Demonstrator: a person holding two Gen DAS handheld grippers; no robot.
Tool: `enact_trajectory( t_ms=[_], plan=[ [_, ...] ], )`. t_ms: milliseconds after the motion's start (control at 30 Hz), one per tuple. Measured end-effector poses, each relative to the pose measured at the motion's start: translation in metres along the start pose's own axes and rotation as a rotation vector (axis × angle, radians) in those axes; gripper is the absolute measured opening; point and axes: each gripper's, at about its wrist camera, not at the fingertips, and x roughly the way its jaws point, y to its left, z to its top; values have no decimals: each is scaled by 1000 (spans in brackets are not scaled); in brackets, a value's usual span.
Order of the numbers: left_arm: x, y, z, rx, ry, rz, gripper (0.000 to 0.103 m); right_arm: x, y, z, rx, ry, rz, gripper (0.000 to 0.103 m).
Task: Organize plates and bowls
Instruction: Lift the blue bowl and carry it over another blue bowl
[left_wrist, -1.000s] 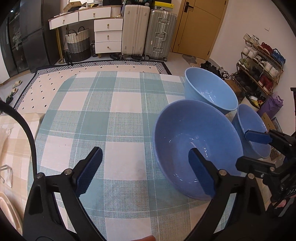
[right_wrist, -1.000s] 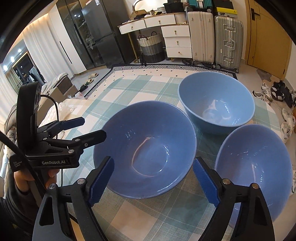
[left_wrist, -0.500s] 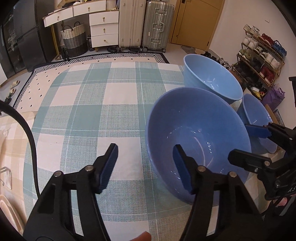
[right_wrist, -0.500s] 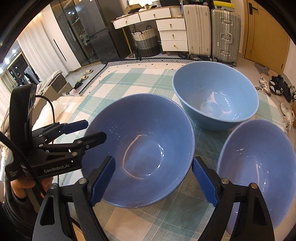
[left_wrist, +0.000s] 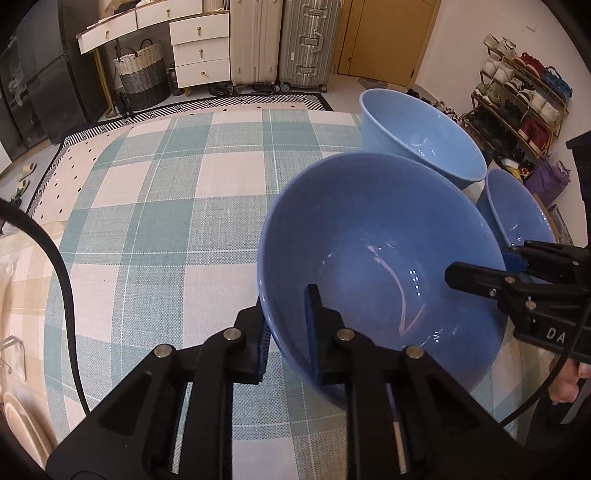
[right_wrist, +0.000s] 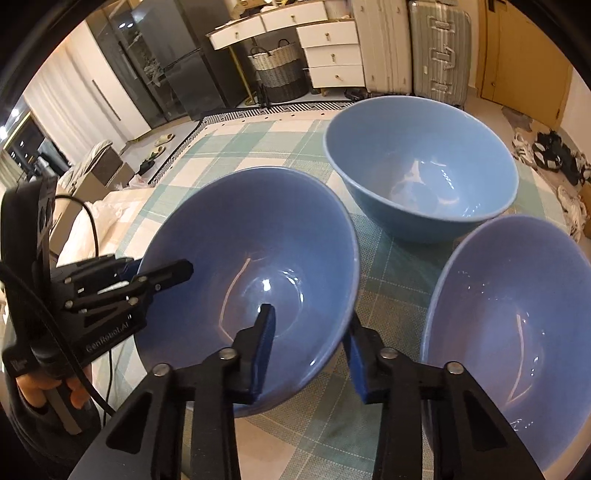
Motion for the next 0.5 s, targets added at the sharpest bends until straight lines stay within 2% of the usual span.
enact_trajectory(
  t_ms=[133, 267, 500],
  plan=[
    [-2, 0, 0, 3, -9, 1, 13, 2, -4, 2, 7, 6, -19, 20],
    [-8, -2, 0, 1, -26, 4, 13, 4, 3, 2, -16, 5, -66, 18],
    [-27, -2, 6, 8, -68, 19, 13, -8, 7, 6, -12, -23, -54, 17]
  ],
)
